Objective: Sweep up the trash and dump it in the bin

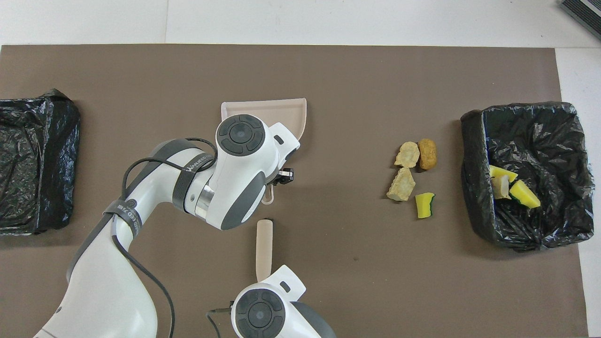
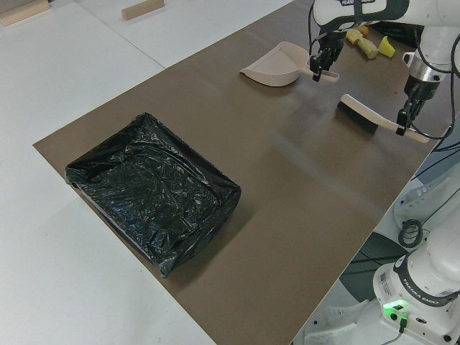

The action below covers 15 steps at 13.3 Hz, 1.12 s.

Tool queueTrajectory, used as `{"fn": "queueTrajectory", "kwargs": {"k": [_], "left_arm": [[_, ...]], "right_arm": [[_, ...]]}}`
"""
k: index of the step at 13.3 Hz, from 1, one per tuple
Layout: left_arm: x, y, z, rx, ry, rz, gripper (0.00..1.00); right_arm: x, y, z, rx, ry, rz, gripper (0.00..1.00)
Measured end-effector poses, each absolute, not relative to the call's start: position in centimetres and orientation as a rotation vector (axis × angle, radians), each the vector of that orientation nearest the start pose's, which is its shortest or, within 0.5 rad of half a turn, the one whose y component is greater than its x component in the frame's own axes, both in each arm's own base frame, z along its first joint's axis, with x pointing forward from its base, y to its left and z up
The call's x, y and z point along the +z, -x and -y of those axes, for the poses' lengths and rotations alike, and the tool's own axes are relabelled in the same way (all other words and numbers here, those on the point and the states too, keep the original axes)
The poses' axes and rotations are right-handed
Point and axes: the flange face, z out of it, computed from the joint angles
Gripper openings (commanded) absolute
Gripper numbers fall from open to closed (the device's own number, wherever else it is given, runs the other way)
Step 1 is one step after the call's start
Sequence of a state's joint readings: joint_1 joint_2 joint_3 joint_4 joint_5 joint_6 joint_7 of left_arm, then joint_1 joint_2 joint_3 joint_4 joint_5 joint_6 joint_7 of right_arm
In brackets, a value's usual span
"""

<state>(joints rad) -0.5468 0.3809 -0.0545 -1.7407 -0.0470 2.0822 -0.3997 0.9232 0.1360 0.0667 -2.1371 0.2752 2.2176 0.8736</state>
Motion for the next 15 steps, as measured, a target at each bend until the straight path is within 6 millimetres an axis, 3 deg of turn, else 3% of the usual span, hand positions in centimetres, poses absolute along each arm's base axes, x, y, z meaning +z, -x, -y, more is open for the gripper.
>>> {"fn": "queueTrajectory", "kwargs": {"k": [2,4,10,13,15], "left_arm": [[35.5,-54.1,35.6,0.095,3.14,-0.475,0.0],[35.8,-55.8,32.9,0.084,3.135,-0.51,0.0],[41.0,-61.8,19.3,0.022,3.091,-0.782,0.0],[43.3,-63.0,12.3,0.0,3.019,-1.028,0.0],[43.8,-63.1,8.5,0.027,2.943,-1.244,0.0]], "right_arm": [[34.0,-29.7,-46.8,0.323,3.033,-0.085,0.0],[34.0,-29.7,-46.8,0.324,3.034,-0.078,0.0],[35.9,-32.1,-45.7,0.327,3.018,0.061,0.0],[37.0,-33.3,-44.0,0.354,3.017,0.14,0.0],[37.7,-34.3,-42.5,0.371,3.023,0.19,0.0]]}}
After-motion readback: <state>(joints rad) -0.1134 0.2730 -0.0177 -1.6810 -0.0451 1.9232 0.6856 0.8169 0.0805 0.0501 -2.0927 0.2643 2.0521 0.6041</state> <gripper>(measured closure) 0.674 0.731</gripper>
